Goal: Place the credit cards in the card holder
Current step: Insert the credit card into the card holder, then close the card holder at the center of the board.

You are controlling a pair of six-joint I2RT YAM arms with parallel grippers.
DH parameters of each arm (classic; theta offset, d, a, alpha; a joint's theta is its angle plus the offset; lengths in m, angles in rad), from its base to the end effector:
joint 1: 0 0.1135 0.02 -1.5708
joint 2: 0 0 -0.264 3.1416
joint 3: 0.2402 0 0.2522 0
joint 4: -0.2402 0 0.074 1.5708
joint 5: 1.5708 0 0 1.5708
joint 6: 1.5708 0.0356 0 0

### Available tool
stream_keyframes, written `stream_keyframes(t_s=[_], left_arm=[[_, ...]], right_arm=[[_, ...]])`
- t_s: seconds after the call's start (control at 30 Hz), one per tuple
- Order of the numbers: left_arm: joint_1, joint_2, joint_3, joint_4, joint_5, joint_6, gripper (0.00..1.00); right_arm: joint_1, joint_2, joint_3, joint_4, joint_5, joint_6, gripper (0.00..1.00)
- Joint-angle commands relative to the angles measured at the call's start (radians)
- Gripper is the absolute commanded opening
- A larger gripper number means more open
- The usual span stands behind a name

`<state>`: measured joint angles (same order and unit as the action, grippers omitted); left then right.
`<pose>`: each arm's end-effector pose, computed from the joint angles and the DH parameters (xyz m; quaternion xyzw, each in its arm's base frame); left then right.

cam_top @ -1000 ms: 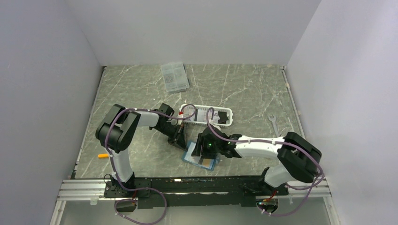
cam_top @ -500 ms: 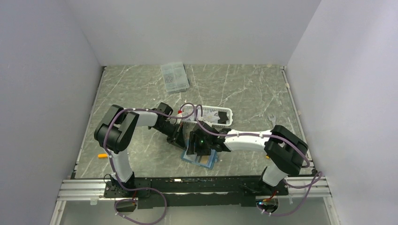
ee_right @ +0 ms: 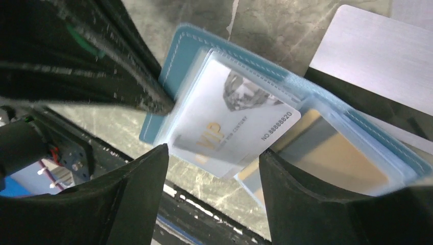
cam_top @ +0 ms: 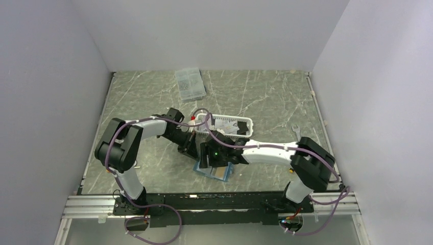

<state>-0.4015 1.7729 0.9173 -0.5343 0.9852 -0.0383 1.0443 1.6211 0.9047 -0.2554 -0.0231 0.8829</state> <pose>0.2607 -0.1429 0.1344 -0.2005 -0.8554 0.4770 0.0251 0.1597 0.2764 0.1710 -0.0804 0.9520 0.2486 0.1593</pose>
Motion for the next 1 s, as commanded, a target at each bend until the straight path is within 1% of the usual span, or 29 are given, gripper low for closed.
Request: stream_keyframes(t_s=[0.0,0.1,0.17,0.27,0.37,0.5,0.6,0.63,0.7,0.73,0.83,0.87,0.97], left_arm=[[0.028,-0.083,0.043,-0.122,-0.040,0.131,0.00],[0.030,-0.100,0.060,-0.164,-0.111,0.149,0.00],[0.030,-0.103,0.072,-0.185,-0.136,0.153,0.00],[0.029,-0.098,0.095,-0.210,-0.160,0.154,0.00],[0.025,-0.100,0.114,-0.236,-0.183,0.161,0.00],[0.008,-0.123,0.139,-0.260,-0.214,0.154,0.00],[-0.020,-0.130,0.163,-0.268,-0.232,0.135,0.00],[-0.034,-0.130,0.171,-0.269,-0.239,0.129,0.00],[-0.064,-0.124,0.191,-0.276,-0.255,0.121,0.00],[-0.078,-0.120,0.201,-0.281,-0.267,0.118,0.00],[-0.126,-0.109,0.238,-0.290,-0.297,0.111,0.00],[-0.141,-0.103,0.247,-0.292,-0.304,0.107,0.00],[-0.190,-0.079,0.272,-0.291,-0.320,0.091,0.00]], right_arm=[[-0.008,-0.218,-0.062,0.013,0.083,0.010,0.71],[-0.017,-0.330,-0.122,-0.036,0.142,0.042,0.74],[-0.016,-0.361,-0.135,-0.109,0.192,0.062,0.74],[-0.007,-0.378,-0.163,-0.161,0.227,0.088,0.74],[0.004,-0.356,-0.172,-0.193,0.262,0.107,0.73],[0.026,-0.274,-0.143,-0.169,0.265,0.102,0.72],[0.046,-0.206,-0.106,-0.203,0.299,0.119,0.68],[0.052,-0.203,-0.107,-0.209,0.309,0.129,0.64],[0.063,-0.223,-0.131,-0.200,0.334,0.161,0.55],[0.064,-0.241,-0.152,-0.188,0.337,0.175,0.48],[0.066,-0.298,-0.215,-0.162,0.354,0.213,0.21],[0.066,-0.312,-0.230,-0.155,0.358,0.218,0.16],[0.067,-0.329,-0.268,-0.121,0.349,0.226,0.09]])
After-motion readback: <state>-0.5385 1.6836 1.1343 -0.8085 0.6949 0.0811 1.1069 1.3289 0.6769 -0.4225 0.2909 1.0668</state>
